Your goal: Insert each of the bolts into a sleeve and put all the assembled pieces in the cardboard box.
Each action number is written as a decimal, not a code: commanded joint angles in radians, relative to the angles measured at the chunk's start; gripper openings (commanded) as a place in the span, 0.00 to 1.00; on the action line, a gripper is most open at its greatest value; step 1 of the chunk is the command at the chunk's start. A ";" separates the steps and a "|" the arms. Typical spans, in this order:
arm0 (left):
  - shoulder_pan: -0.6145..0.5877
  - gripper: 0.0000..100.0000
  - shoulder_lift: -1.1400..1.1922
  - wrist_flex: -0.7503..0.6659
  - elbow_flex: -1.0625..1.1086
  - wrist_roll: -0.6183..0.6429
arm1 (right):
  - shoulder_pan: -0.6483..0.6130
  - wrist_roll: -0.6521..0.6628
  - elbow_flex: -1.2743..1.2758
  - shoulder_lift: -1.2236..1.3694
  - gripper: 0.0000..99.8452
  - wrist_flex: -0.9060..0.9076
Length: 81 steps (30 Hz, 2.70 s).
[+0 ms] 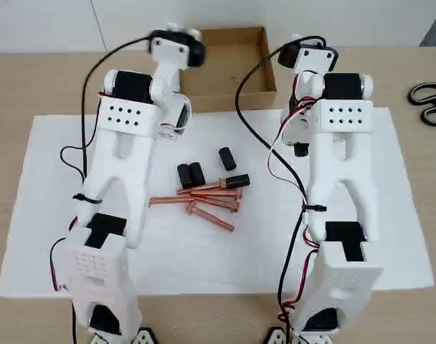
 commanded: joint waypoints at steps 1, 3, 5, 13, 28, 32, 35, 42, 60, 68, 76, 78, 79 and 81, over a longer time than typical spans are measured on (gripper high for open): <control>0.006 0.03 -0.097 0.015 0.041 0.235 | 0.002 0.006 -0.006 -0.064 0.00 -0.021; 0.031 0.05 -0.172 0.015 0.153 0.350 | 0.005 0.008 -0.006 -0.064 0.00 -0.022; 0.055 0.11 -0.242 0.015 0.294 0.453 | 0.007 0.026 -0.006 -0.062 0.00 -0.038; 0.080 0.27 -0.462 0.014 0.588 0.555 | 0.007 0.035 -0.005 -0.061 0.00 -0.067; 0.043 0.23 -0.479 -0.029 0.920 0.697 | 0.004 0.031 -0.005 -0.061 0.00 -0.059; 0.018 0.23 -0.371 -0.097 0.917 0.749 | 0.004 0.029 -0.005 -0.061 0.00 -0.050; 0.011 0.23 -0.308 -0.143 0.909 0.779 | 0.005 0.029 -0.005 -0.061 0.00 -0.045; 0.006 0.23 -0.275 -0.123 0.796 0.842 | 0.007 0.028 -0.005 -0.061 0.00 -0.045; -0.046 0.23 -0.166 -0.192 0.792 0.890 | 0.005 0.028 -0.005 -0.061 0.00 -0.047; -0.052 0.23 -0.129 -0.212 0.777 0.890 | 0.008 0.028 -0.005 -0.061 0.00 -0.045; -0.052 0.16 -0.037 -0.279 0.776 0.924 | 0.010 0.029 -0.005 -0.061 0.00 -0.045; -0.052 0.12 -0.035 -0.288 0.776 0.924 | 0.010 0.029 -0.005 -0.061 0.00 -0.045; -0.052 0.11 -0.035 -0.295 0.776 0.924 | 0.010 0.029 -0.005 -0.061 0.00 -0.045; -0.054 0.11 -0.035 -0.308 0.776 0.924 | 0.010 0.029 -0.005 -0.061 0.00 -0.045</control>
